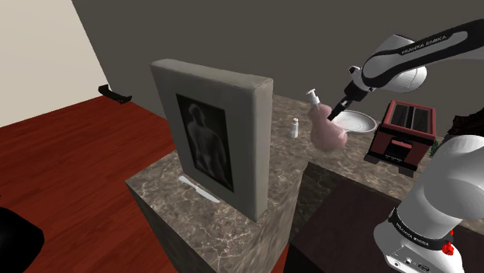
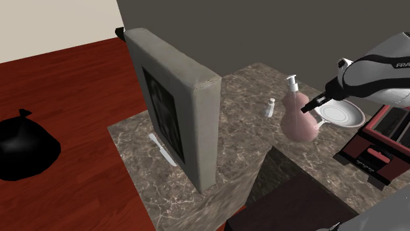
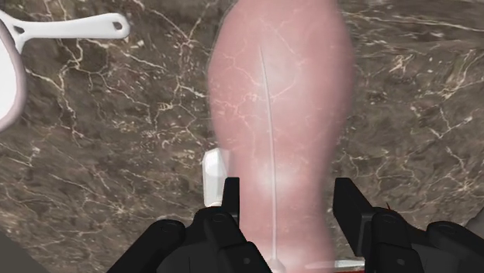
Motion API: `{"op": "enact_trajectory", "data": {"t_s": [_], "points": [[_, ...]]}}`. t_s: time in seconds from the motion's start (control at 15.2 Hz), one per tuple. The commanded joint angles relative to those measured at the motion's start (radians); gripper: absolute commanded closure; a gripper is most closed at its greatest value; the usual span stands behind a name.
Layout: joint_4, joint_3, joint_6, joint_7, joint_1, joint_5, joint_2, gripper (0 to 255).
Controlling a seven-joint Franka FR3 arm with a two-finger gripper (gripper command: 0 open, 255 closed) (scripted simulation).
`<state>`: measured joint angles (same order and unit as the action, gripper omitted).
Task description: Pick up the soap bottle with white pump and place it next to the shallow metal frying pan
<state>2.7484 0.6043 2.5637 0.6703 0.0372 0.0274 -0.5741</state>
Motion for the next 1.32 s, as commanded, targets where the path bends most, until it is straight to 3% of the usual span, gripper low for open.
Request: {"op": "enact_trajectory", "data": {"t_s": [0.0,0.46,0.99,1.06,1.25], "points": [[0.014,0.016,0.034,0.014,-0.011,-0.007,0.018,255],[0.054,0.090,0.154,0.073,-0.074,-0.050,0.095,255],[0.054,0.090,0.155,0.074,-0.074,-0.051,0.095,255],[0.053,0.088,0.153,0.072,-0.074,-0.051,0.095,0],[0.054,0.087,0.151,0.072,-0.070,-0.048,0.091,0]]}}
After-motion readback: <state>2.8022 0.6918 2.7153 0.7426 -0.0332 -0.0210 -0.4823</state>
